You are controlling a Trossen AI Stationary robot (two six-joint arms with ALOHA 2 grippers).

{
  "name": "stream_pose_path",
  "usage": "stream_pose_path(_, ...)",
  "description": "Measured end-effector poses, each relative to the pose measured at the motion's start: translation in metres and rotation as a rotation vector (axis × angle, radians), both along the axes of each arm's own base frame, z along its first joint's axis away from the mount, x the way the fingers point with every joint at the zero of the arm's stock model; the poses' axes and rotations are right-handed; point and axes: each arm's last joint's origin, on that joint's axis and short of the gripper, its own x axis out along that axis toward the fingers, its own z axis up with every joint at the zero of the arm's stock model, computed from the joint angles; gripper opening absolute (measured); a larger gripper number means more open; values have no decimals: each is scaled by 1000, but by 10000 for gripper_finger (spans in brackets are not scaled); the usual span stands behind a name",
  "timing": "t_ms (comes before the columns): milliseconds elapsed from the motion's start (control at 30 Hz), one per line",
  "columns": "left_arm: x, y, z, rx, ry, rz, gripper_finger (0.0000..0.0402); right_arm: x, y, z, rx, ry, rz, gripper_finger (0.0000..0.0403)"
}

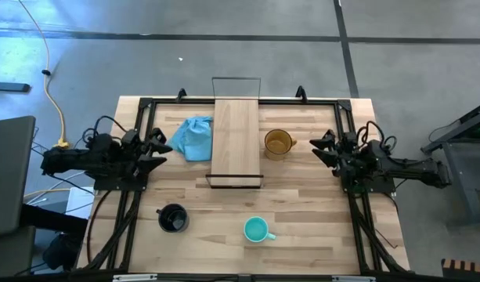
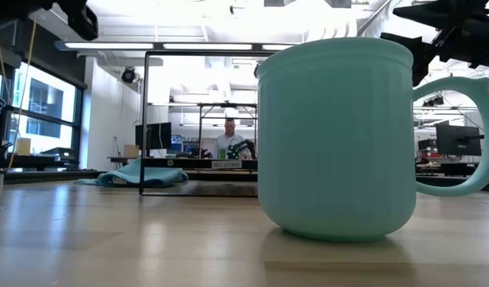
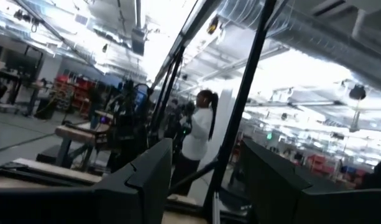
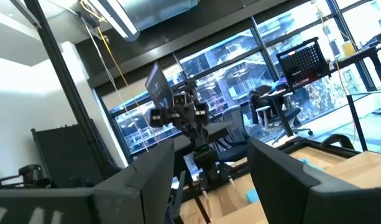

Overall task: Stack small to large cups/mugs on shelf
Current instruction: Put the light blue mug on the shelf

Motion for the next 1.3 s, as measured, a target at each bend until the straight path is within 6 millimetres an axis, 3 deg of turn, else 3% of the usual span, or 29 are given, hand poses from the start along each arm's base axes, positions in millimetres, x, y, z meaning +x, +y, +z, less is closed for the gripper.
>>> stream_pose_path(567, 43, 1, 30, 76, 204, -73, 179, 1, 0, -2, 3, 16, -3, 195)
stream_pose_path(800, 50, 1, 45, -33, 191, -127, 179, 1, 0, -3, 16, 28, 1, 195)
stream_pose_path(1000, 66, -1, 45, -103, 256, -255, 179, 1, 0, -3, 21, 30, 2, 195)
stream_pose_path(1300, 112, -32, 43, -86, 409, -426, 179, 2, 0, -5, 25, 50, 3, 195)
